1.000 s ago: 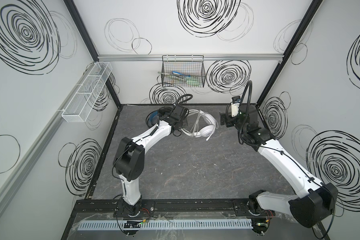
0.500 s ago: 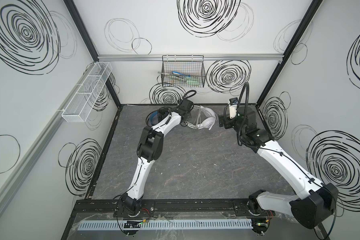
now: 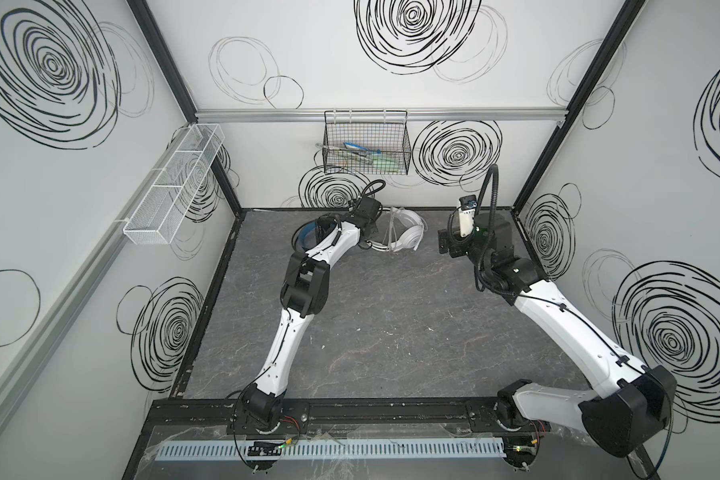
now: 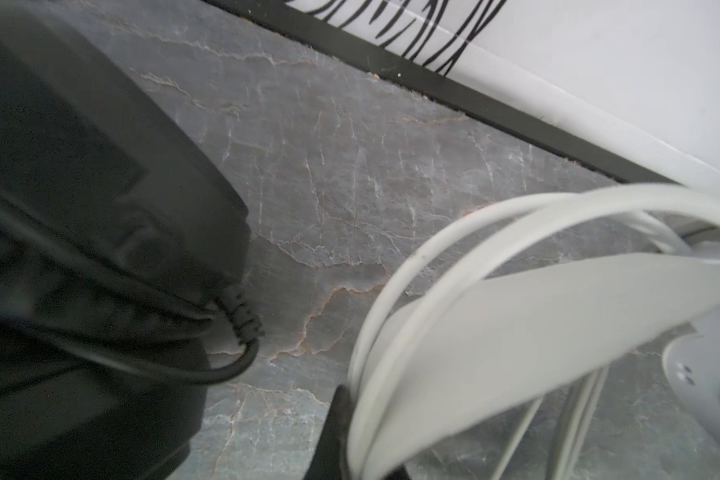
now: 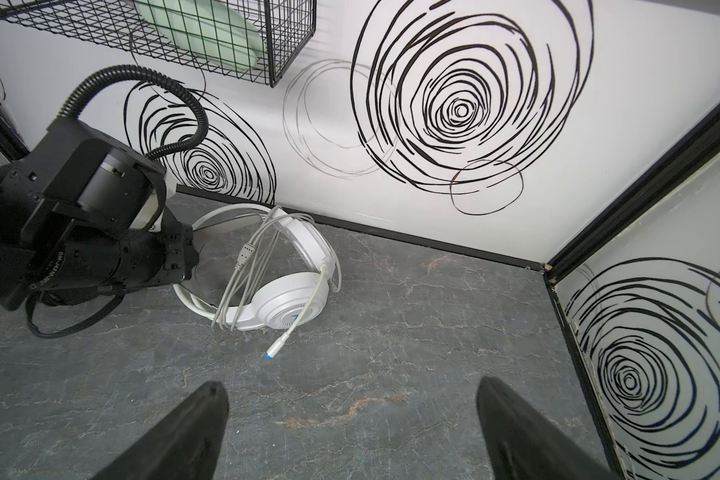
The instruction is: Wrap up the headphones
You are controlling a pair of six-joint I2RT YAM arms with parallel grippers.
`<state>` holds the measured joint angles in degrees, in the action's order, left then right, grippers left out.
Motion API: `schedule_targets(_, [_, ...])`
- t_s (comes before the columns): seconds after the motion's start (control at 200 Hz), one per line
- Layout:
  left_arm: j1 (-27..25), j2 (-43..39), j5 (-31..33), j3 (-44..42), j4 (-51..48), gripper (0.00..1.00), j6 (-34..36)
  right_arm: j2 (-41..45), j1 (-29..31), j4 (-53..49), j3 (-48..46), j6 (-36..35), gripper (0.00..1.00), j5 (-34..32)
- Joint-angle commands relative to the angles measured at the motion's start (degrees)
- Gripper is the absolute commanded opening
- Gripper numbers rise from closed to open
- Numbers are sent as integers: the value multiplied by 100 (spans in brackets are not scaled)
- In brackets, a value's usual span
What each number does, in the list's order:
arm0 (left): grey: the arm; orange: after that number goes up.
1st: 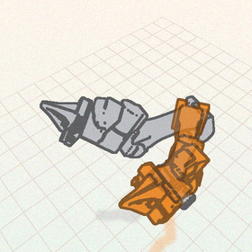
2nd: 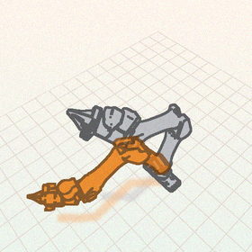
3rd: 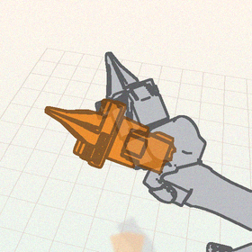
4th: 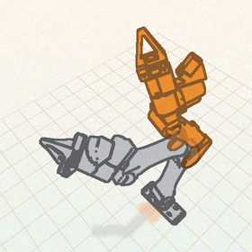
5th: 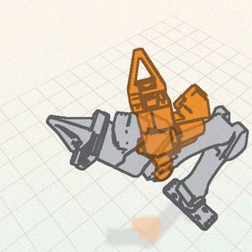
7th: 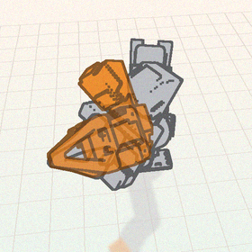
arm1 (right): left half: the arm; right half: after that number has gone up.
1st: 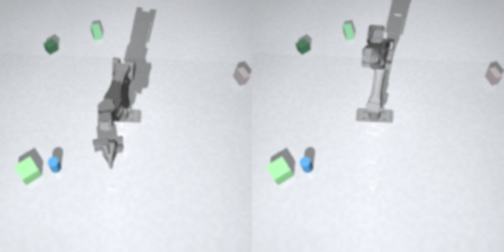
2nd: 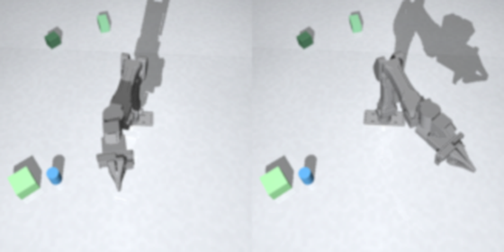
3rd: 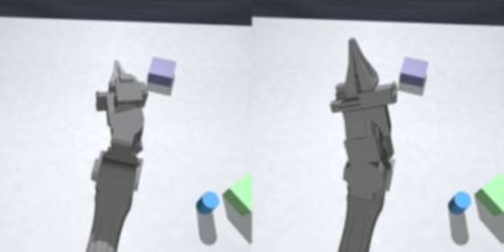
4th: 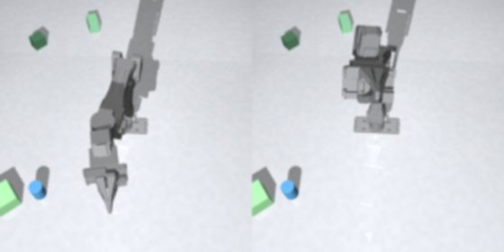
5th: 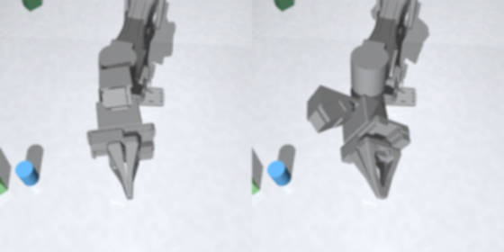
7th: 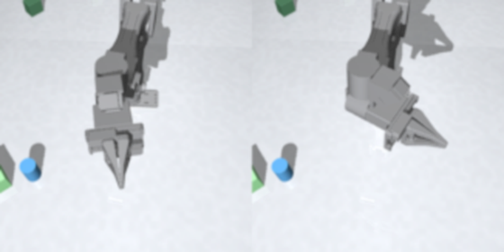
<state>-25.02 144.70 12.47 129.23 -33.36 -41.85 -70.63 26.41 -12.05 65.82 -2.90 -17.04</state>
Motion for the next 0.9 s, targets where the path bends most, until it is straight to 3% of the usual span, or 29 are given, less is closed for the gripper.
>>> schedule_targets(0.0, [-145, -49, -71, 23, 375, 8, -278, 9, 25, 96, 6, -10, 97, -89])
schedule_targets(0.32, [-135, -161, -182, -460, 695, 22, -334, -66, 19, 102, 150, 42, 97, -12])
schedule_targets(0.575, [-118, -551, -235, -570, 838, 61, -128, 85, -31, 243, 102, 48, 97, 14])
schedule_targets(0.83, [-245, -1624, -45, -1458, 1077, 100, 383, 84, -54, 448, 72, 267, 97, 133])
schedule_targets(0.896, [-288, -1928, 17, -1688, 1094, 96, 586, 140, -82, 573, 25, 330, 97, 186])
